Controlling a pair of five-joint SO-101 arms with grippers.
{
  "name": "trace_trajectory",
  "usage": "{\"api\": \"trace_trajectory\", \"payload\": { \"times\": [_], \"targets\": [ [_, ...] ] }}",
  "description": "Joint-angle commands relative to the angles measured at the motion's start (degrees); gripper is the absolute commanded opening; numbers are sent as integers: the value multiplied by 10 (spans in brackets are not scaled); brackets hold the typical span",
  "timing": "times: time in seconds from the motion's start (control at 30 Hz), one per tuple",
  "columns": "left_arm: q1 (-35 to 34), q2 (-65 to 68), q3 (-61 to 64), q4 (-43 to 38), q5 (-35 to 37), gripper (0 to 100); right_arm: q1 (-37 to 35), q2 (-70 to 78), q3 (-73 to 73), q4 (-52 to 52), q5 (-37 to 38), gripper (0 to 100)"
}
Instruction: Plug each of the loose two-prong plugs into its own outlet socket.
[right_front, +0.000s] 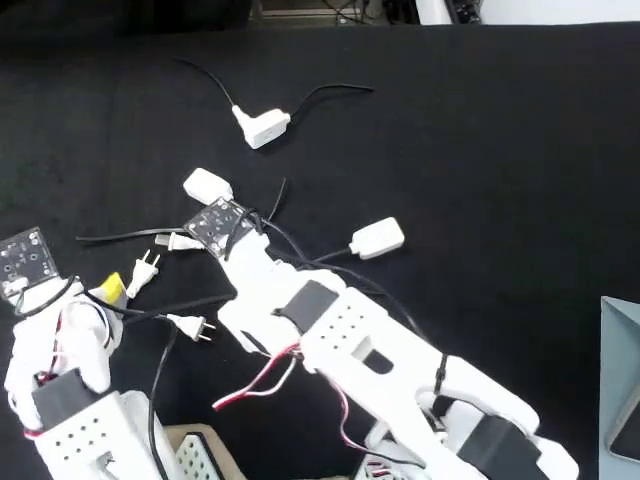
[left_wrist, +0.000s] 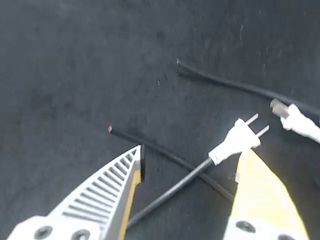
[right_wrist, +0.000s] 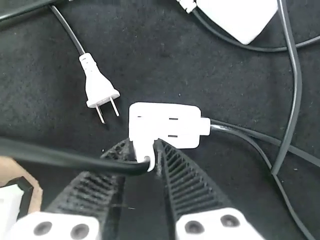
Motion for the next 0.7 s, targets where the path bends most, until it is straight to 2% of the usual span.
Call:
{"api": "trace_trajectory", "payload": {
  "times": [0.0, 0.67],
  "targets": [
    [-4, -32, 12, -4, 6, 296, -7, 38, -52, -11, -4, 11],
    [-7, -40, 15, -4, 6, 296, -7, 105, -67, -25, 4, 11]
  ]
}}
